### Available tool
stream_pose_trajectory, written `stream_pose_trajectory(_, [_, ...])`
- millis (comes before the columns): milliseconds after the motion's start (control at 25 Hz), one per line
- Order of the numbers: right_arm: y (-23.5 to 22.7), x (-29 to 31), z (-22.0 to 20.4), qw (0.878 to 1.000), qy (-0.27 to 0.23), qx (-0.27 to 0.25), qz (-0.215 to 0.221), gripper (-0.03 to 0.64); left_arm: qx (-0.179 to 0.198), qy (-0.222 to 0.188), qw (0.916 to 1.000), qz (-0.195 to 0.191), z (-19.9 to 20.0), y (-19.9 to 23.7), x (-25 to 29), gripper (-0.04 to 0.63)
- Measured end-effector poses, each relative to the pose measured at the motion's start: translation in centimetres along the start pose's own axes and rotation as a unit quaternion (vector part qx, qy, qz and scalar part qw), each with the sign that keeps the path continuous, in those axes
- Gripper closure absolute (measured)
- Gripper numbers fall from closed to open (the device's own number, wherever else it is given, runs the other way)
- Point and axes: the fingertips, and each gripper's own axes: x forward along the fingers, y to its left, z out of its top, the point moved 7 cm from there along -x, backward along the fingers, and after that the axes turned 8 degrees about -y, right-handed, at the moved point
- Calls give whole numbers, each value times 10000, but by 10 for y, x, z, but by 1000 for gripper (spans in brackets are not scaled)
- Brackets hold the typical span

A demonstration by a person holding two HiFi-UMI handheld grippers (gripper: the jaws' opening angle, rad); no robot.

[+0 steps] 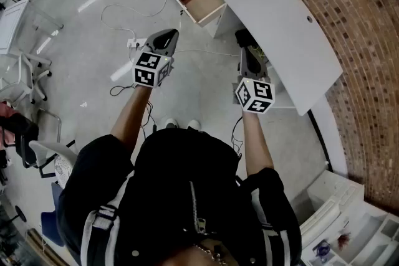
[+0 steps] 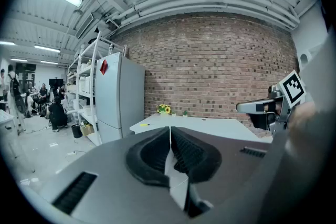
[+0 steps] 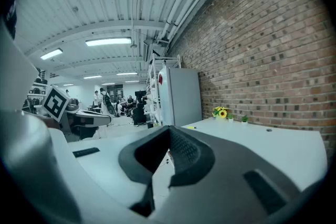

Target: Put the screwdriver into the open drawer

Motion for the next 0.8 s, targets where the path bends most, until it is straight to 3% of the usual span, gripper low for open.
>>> stream_pose_trajectory(440, [-18,-18,-8,9996,-5,281,52,611,152,-82,9998,126,-1,-20,-1,556])
stream_pose_trajectory(480, [-18,-20,-9,9996,7,270,74,611,148,-91,9998,138,-1,-22,-1,538])
stream_pose_trajectory(560, [-20,-22,-12,9996,41,263,115,611,108,-85,9998,140,-1,-23,-1,431])
stream_pose_trajectory(800, [-21,-16,-24,9990,180,359,194,611,-85,-68,9999,72,-8,-18,0,325])
